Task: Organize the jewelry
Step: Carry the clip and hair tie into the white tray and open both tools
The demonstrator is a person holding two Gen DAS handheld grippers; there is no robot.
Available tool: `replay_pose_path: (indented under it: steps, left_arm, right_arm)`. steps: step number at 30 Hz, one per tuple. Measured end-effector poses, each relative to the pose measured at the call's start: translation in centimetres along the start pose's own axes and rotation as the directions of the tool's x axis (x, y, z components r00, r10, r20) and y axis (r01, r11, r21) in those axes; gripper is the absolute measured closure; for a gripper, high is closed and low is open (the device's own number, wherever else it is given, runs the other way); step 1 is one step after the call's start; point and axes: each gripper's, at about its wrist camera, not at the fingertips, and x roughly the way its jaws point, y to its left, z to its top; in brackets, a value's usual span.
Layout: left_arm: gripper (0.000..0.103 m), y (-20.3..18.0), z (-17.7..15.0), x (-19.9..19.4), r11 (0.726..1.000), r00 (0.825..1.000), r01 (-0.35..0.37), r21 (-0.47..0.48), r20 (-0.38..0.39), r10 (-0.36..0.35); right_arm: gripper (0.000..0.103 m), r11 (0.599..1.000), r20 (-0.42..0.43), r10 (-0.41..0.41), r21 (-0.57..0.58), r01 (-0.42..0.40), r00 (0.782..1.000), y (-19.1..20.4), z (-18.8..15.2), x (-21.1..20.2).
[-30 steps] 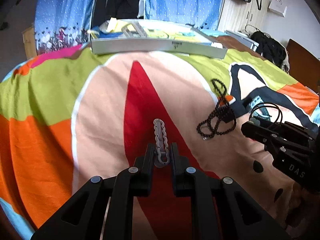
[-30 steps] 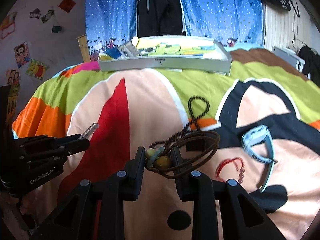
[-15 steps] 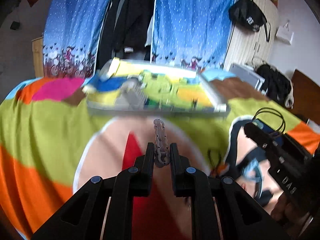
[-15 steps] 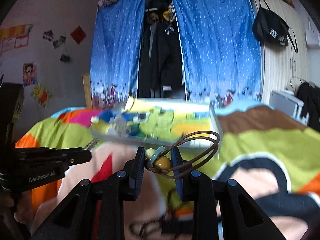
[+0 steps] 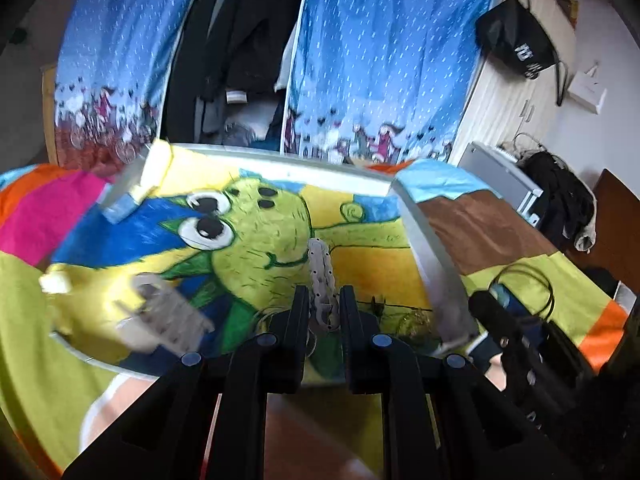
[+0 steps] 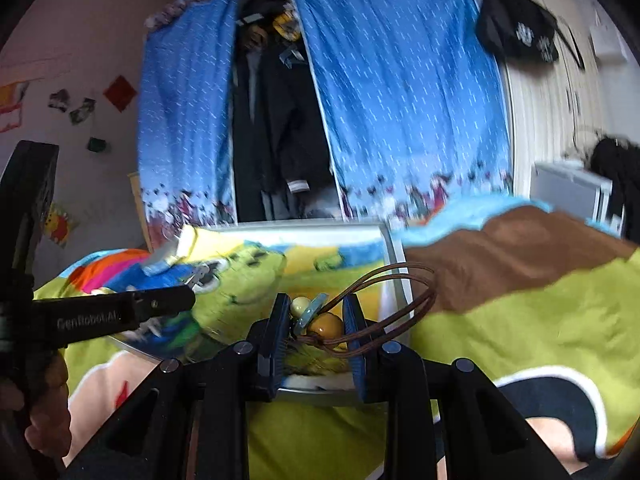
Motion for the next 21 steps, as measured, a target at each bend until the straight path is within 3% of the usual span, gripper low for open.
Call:
replay_pose_path:
  steps: [9,14,16,17,19,21]
  left_arm:
    - [0.091,0.8,-0.6,3.2,0.999,0.997,-0.046,0.010,-0.065,0.047]
    - [0.090,1.8,-1.3,3.8,0.996,0.992,-0.056,-0.063,-0.112,0.049]
    - [0.089,2.1,-1.4,3.8,0.994,0.990,-0.067,-0.082,-0.131,0.056]
    - [0.088,2.2,-1.4,3.5,0.994,0.989,-0.077,-0.080,-0.132,0.066]
    - [0.069,2.2,-1.4,2.9,0.993,0.989,-0.083,-0.087,-0.132,0.072]
    - [0.057,2.4,-1.3,1.7,0.990,0.992,-0.086,-0.109,-0.105,0.074]
  right_arm:
    - [0.078,0.999,-0.076,0.012,0.033,-0.009,0.997,-0.8,-0.9,2.1]
    - [0.077,0.999,-0.128,0.011,0.035,-0.006,0.992,-0.5,-1.3,2.5]
    - [0.070,0.999,-0.151,0.003,0.033,0.002,0.988,-0.5,-1.4,2.7]
    - [0.067,1.000,-0.159,0.000,0.031,0.005,0.987,-0.5,-1.4,2.6]
    - [0.056,1.000,-0.153,-0.011,0.025,0.015,0.988,-0.6,-1.4,2.2]
    - [0.048,1.000,-0.142,-0.025,0.013,0.027,0.990,-0.6,-1.2,1.5]
